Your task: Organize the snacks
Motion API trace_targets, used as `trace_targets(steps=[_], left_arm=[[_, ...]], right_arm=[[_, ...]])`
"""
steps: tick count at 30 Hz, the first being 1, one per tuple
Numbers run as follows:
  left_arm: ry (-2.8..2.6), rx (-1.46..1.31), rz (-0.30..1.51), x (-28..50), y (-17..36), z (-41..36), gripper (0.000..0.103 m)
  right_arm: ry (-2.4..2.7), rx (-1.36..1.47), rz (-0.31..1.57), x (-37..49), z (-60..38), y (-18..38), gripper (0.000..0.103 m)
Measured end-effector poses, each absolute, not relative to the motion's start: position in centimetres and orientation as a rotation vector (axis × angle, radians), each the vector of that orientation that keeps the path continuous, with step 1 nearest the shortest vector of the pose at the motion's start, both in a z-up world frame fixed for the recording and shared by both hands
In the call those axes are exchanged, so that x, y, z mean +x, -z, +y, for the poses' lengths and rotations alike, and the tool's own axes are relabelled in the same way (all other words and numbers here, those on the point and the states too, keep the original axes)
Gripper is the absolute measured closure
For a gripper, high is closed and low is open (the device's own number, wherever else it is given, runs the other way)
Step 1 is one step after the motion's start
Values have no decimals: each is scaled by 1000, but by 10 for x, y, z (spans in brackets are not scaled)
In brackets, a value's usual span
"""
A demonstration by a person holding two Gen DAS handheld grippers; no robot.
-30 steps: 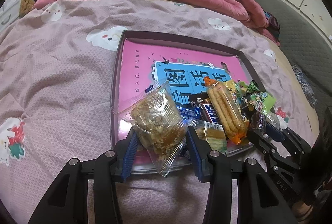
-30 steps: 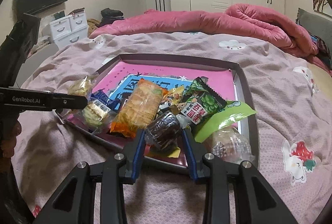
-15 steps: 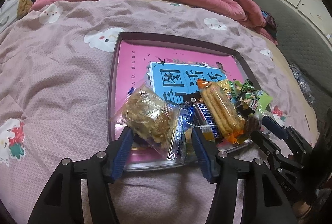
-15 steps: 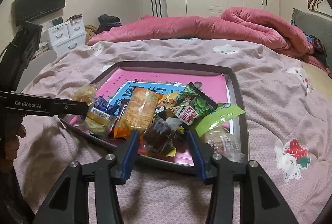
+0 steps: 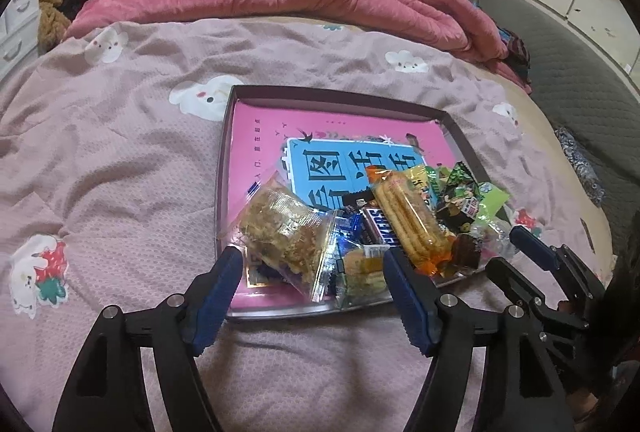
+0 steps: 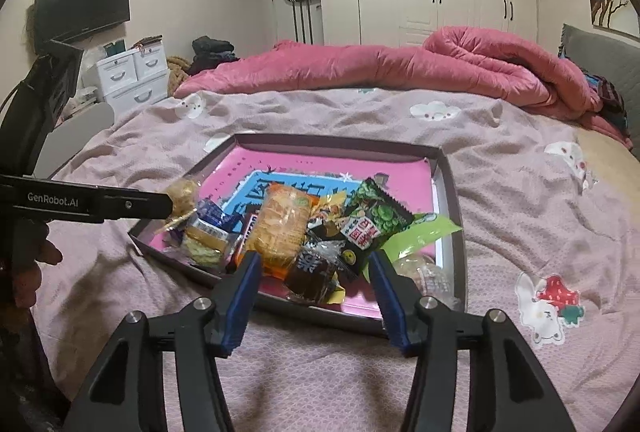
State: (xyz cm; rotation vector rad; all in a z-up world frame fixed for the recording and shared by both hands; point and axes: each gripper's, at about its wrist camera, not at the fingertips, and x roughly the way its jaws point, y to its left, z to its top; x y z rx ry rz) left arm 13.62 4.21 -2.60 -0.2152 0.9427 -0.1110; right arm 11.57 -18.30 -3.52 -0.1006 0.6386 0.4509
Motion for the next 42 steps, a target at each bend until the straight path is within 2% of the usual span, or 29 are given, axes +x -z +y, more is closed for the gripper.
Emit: trace_targets(steps=[4,10,31,42], left_arm=[[110,-210,934,130,20,40,28],[111,-201,927,117,12,35,28],[130,-132,983,43,11,0,28],[107,-138,998,30,14,-2,28]], right_arm=[[-438,-94,622,110,-184,26,44],[-410,-62,617,98,-186,11,31],[-291,-47,742,42,-183,0,31],[-232,-2,807,32,-193,9,31]])
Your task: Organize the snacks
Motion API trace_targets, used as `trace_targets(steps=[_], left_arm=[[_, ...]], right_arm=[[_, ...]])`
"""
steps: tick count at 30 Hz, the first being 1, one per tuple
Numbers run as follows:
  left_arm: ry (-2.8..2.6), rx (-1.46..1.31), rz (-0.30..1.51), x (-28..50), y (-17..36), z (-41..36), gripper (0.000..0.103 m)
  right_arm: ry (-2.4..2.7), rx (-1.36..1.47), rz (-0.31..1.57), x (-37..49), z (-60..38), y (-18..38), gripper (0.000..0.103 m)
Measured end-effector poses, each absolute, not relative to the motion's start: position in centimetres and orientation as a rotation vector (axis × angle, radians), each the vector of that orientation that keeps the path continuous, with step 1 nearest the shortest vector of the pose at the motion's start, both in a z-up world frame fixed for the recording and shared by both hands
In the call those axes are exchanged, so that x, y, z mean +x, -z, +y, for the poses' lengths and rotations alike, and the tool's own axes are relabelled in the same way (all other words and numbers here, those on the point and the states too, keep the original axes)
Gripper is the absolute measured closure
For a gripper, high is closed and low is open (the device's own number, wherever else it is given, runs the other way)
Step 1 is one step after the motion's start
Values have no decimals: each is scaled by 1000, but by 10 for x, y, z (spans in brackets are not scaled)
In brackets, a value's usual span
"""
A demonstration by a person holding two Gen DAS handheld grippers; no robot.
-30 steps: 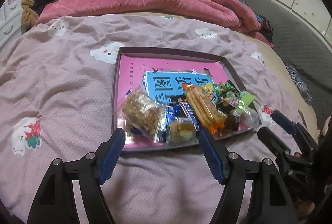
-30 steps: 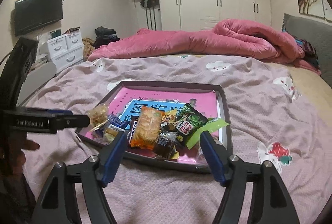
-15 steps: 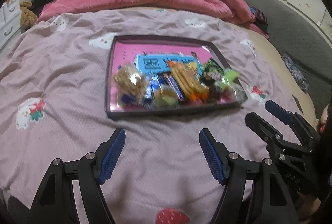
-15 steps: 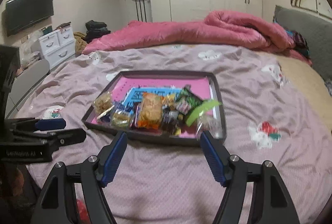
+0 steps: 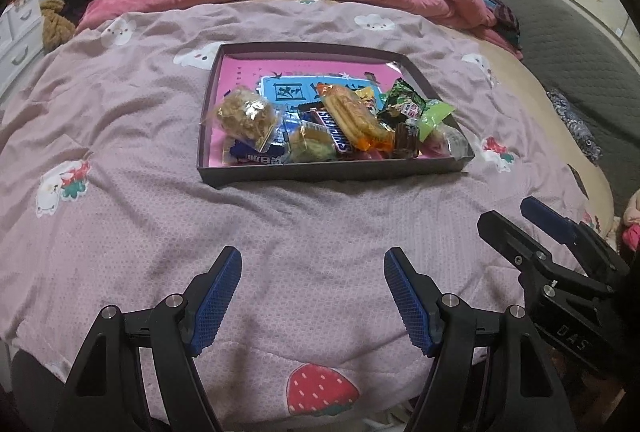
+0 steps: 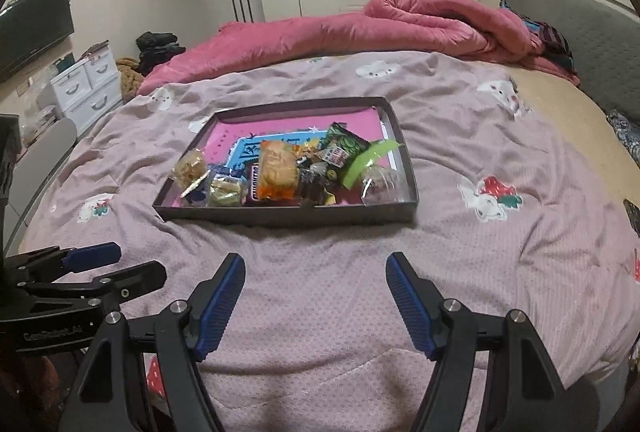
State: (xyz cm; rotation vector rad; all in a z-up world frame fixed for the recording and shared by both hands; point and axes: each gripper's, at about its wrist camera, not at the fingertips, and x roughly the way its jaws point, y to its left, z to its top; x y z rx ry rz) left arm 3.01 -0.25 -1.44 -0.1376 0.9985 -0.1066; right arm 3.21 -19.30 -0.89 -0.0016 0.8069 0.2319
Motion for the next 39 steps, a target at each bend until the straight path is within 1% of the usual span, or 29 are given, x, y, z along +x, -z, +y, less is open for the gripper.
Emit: trace_targets(steps=[39], left_arm=[[72,-133,1008,30,15,4,28]], right_arm=[[-222,-16,810,35,-190,14,30]])
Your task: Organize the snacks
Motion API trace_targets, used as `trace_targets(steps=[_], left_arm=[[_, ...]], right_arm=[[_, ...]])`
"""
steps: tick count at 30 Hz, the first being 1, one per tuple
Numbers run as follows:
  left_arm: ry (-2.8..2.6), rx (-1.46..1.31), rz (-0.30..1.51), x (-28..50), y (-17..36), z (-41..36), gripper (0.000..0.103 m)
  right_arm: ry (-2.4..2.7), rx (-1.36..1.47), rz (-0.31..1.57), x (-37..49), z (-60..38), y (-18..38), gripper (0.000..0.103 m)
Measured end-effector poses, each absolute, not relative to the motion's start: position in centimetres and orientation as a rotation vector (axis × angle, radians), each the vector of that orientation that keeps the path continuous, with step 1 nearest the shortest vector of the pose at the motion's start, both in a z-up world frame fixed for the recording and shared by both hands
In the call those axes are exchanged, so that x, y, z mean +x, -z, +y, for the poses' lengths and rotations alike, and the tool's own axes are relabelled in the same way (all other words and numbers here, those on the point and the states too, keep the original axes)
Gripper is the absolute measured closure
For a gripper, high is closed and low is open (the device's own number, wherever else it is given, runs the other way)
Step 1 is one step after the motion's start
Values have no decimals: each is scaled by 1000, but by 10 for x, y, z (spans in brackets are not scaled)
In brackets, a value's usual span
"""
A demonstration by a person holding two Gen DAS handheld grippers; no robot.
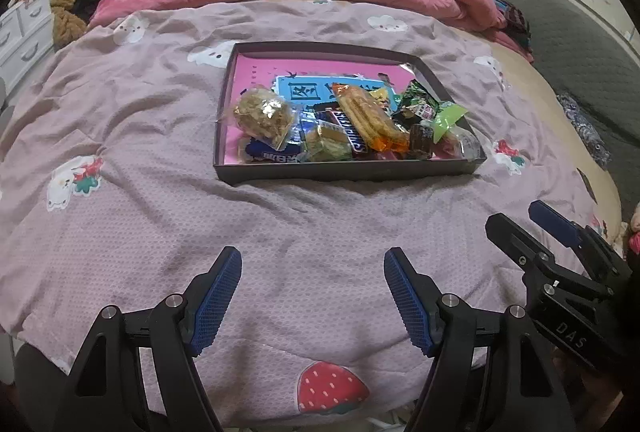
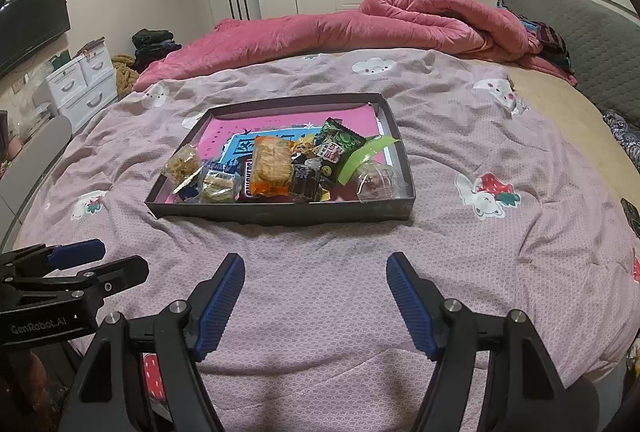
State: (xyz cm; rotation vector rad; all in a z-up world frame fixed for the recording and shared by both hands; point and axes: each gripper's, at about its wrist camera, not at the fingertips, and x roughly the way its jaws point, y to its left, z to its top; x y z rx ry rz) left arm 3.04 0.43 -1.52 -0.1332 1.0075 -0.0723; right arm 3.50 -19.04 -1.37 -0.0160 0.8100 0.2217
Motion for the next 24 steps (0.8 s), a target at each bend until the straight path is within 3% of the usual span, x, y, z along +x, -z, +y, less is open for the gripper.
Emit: trace_targets(steps=[24], left_arm=[[29,-130,1011,31,17,7,28]], right_arm=[[-219,-21,805,34,-191,13,30]])
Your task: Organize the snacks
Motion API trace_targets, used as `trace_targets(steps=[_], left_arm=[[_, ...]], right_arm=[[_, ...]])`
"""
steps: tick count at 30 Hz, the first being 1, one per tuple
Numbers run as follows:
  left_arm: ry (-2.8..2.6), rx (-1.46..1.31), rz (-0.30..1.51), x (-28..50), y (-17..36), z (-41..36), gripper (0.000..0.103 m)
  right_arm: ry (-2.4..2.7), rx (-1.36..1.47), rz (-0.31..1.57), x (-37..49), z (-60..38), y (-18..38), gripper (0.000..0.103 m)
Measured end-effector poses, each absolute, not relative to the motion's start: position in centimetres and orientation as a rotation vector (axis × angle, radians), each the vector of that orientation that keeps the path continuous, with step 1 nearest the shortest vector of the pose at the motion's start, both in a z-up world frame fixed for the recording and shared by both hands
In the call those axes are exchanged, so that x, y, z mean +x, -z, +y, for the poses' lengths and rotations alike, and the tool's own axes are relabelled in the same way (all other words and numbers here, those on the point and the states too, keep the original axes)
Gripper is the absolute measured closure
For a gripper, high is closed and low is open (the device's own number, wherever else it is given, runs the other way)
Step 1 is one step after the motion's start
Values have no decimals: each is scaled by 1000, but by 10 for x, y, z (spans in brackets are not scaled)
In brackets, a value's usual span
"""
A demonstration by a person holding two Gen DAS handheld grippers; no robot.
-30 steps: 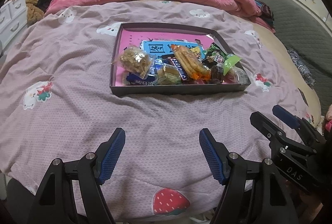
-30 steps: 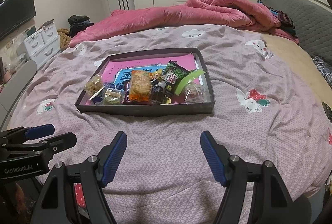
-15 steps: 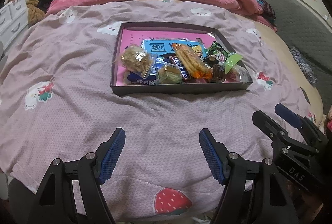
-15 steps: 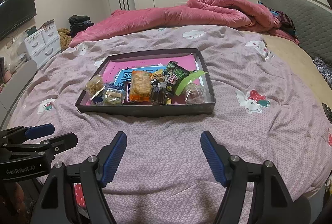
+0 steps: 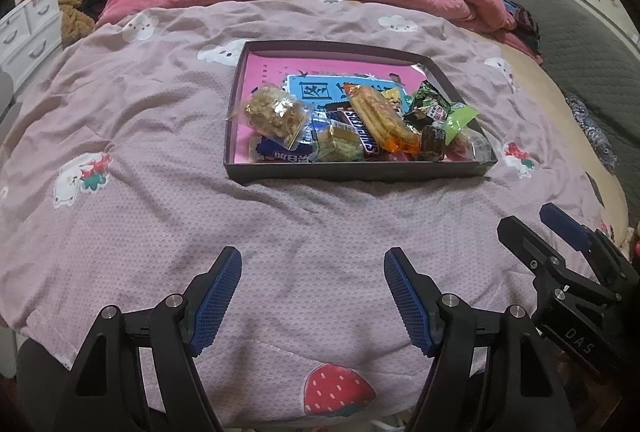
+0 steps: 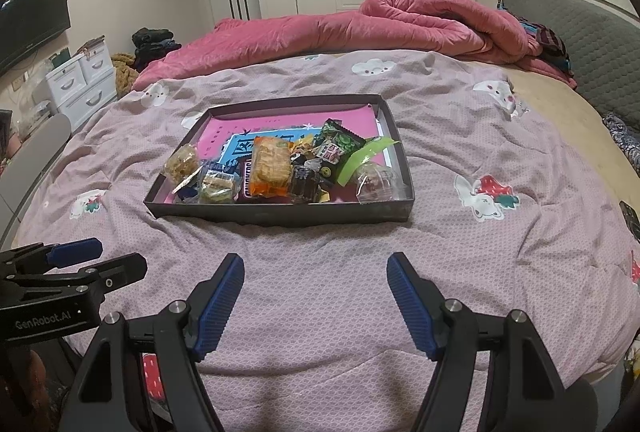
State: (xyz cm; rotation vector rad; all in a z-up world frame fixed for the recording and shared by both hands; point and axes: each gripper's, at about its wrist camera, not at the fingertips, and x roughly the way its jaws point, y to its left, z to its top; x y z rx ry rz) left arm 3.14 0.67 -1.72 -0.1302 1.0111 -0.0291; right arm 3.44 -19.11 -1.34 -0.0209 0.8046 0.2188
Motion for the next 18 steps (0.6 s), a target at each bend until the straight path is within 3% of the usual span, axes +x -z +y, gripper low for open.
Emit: trace_targets(steps=[18], left_arm=[[4,-122,1015,32,19,6,28]], right_arm=[[-219,-26,797,36,-193,11,21]])
